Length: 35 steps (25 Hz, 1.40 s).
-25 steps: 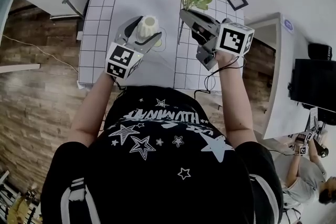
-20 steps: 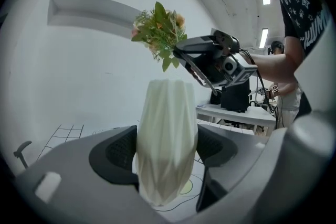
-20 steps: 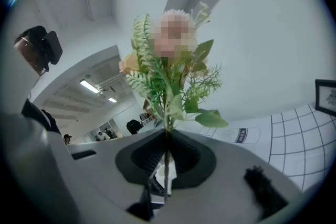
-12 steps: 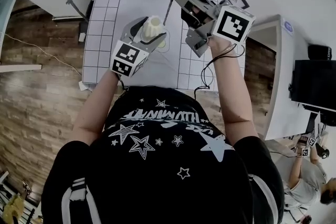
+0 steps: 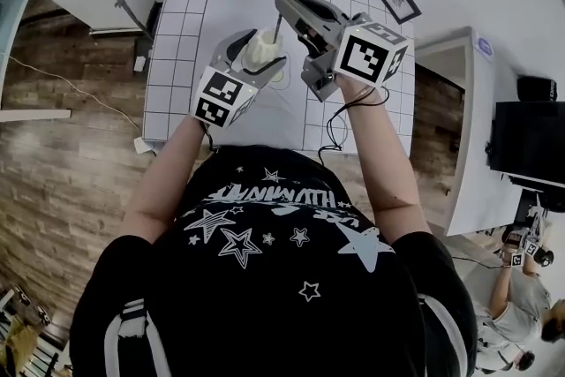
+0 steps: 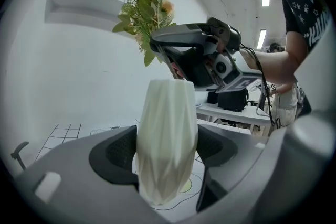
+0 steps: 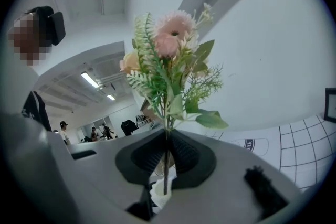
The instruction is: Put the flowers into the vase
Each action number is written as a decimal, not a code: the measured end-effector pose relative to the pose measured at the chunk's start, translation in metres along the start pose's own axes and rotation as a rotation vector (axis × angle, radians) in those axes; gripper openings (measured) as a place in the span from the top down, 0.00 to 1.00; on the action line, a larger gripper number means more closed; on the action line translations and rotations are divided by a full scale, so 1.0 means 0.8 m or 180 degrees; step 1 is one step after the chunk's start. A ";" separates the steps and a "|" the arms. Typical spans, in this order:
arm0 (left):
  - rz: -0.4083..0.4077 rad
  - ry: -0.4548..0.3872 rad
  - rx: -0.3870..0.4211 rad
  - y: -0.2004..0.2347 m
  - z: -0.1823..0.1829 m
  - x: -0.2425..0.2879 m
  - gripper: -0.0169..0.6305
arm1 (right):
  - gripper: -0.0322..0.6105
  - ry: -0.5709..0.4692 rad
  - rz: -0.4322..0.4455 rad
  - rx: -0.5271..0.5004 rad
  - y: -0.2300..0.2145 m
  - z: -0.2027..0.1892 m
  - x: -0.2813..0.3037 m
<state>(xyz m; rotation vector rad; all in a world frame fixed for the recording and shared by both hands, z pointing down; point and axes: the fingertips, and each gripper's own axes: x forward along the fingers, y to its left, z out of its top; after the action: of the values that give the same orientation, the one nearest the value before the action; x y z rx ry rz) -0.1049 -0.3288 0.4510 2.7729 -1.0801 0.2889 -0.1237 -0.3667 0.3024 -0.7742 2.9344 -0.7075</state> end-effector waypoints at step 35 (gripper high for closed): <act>-0.0071 0.0000 -0.0052 0.002 -0.001 -0.001 0.44 | 0.74 0.0922 -0.0591 -0.0972 0.021 -0.094 -0.030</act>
<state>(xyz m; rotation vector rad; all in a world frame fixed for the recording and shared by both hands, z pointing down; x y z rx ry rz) -0.1065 -0.3295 0.4514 2.7688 -1.0461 0.2760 -0.1208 -0.3102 0.3605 -1.0620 3.3159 -0.4112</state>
